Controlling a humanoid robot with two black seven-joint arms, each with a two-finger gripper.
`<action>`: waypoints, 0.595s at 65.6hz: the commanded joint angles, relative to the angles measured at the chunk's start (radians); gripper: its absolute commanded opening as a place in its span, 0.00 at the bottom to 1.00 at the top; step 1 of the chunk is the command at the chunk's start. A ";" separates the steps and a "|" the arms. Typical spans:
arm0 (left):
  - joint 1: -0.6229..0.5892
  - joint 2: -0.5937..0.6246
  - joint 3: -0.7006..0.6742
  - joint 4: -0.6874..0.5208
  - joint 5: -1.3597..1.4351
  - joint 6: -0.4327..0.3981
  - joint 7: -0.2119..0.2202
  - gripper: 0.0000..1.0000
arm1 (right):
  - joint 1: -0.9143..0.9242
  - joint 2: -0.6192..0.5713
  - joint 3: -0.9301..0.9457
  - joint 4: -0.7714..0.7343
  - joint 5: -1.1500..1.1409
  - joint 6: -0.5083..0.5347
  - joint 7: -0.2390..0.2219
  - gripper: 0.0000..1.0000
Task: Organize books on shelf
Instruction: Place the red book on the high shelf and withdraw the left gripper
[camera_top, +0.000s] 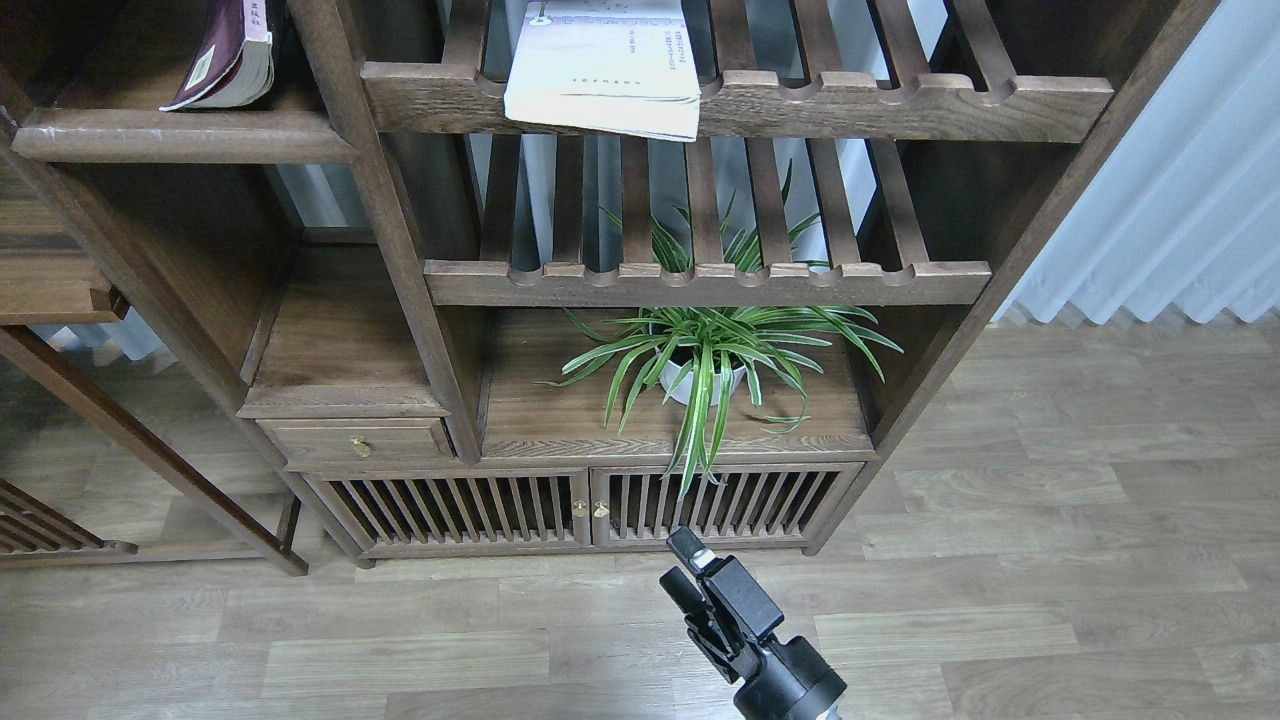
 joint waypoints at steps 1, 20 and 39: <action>0.000 -0.018 0.002 0.010 0.000 0.000 0.000 0.26 | 0.001 0.000 -0.002 0.000 0.001 0.000 0.000 0.96; 0.010 -0.017 0.022 -0.016 -0.004 0.000 0.000 0.63 | 0.000 0.000 0.001 0.000 0.001 0.000 0.002 0.96; 0.070 0.011 0.013 -0.100 -0.067 0.000 0.000 0.63 | 0.001 0.000 0.003 0.001 0.001 0.000 0.000 0.96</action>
